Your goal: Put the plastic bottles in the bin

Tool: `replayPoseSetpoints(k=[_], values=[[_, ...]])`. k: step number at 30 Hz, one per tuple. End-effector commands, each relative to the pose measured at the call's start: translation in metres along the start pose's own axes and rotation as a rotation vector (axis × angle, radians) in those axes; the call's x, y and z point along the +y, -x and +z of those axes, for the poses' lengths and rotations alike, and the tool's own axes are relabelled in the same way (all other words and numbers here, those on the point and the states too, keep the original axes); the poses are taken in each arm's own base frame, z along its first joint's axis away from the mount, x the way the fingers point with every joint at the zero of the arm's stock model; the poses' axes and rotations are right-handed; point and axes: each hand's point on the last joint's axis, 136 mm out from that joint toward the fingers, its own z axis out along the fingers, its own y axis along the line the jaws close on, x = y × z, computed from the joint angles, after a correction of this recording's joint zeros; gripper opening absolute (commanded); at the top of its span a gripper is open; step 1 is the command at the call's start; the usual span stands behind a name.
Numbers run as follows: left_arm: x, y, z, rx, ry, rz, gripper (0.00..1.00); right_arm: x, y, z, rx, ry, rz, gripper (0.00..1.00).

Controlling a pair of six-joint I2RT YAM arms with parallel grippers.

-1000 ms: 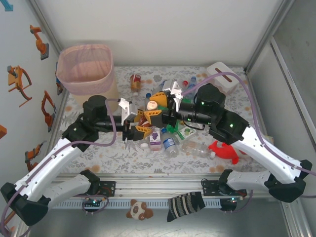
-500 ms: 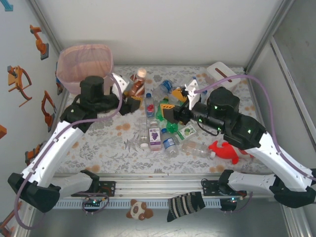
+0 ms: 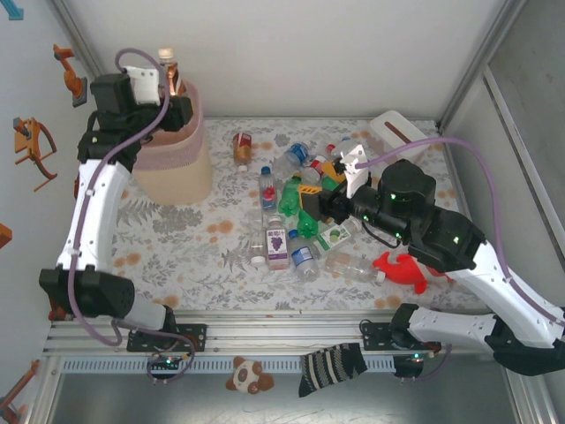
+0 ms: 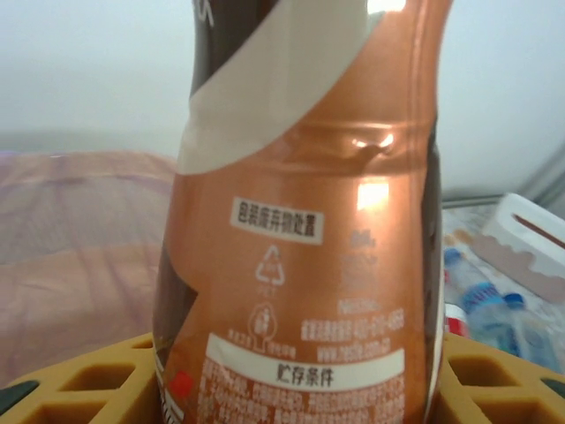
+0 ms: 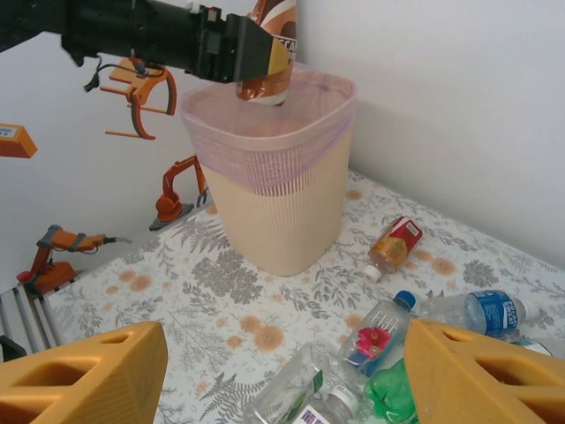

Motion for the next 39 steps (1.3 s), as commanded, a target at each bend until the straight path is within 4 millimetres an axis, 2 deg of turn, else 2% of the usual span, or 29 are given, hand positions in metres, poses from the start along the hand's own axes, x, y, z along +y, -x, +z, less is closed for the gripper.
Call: replayPoseSetpoints(k=[1,5,8,13,19,29,34,39], values=[[0.029,-0.001,0.012,0.059,0.094,-0.039,0.42,-0.002,0.0,-0.004,-0.005,-0.015,0.015,0.71],[0.063,-0.01,0.037,0.161,0.162,-0.059,0.42,-0.003,-0.003,-0.003,0.003,-0.019,0.017,0.7],[0.081,-0.026,0.055,0.249,0.192,-0.074,0.41,-0.004,-0.005,-0.003,0.011,-0.026,0.016,0.7],[0.091,-0.058,0.075,0.375,0.207,-0.089,0.39,-0.005,-0.007,-0.002,0.016,-0.032,0.019,0.7],[0.094,-0.1,0.085,0.491,0.191,-0.11,0.38,-0.004,-0.008,-0.001,0.019,-0.028,0.021,0.7],[0.106,-0.161,0.093,0.805,0.183,-0.124,0.38,-0.002,-0.01,0.003,0.033,-0.016,0.016,0.7],[0.115,-0.181,0.094,0.896,0.211,-0.116,0.38,-0.001,-0.012,0.005,0.043,-0.01,0.014,0.69],[0.115,-0.198,0.09,0.964,0.205,-0.117,0.38,-0.001,-0.015,0.007,0.048,-0.007,0.012,0.69]])
